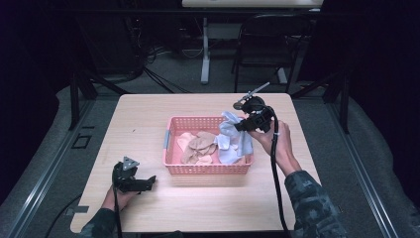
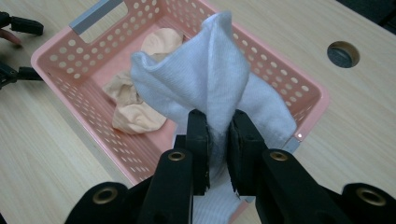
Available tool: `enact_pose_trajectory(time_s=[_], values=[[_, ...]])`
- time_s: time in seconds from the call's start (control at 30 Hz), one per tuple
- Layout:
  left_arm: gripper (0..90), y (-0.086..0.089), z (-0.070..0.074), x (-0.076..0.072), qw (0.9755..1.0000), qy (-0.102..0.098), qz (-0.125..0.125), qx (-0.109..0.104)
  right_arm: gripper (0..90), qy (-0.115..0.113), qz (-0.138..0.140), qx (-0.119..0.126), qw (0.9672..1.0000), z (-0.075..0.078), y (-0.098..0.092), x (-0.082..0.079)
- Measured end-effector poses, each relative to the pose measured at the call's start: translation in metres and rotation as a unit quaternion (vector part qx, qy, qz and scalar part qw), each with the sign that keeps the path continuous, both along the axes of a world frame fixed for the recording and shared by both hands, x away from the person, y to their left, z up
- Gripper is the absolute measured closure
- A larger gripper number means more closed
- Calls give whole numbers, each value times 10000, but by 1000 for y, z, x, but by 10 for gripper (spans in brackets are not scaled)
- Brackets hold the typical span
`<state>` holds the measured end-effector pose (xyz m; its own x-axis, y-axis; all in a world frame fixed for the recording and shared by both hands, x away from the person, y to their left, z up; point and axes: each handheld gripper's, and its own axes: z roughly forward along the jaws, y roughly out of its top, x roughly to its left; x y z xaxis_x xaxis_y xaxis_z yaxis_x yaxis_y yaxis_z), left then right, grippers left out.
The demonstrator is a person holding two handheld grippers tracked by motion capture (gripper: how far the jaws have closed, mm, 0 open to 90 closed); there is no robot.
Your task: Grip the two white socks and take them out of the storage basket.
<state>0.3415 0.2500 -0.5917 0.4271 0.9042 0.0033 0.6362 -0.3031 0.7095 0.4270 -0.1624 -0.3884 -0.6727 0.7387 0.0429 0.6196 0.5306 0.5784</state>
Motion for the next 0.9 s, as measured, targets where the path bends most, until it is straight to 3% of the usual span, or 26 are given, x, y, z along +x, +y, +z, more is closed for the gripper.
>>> enact_pose_trajectory(time_s=[0.27, 0.57, 0.9], values=[[8, 0, 0, 0, 10000, -18, 6, -4, 794, -61, -48, -59, 10000, 15, -1, 1], [8, 0, 0, 0, 10000, -17, 8, -6, 794, -30, -96, -229, 9997, 19, -8, 4], [8, 0, 0, 0, 10000, -18, 9, -6, 796, 74, -542, -504, 9972, 19, -34, 15]])
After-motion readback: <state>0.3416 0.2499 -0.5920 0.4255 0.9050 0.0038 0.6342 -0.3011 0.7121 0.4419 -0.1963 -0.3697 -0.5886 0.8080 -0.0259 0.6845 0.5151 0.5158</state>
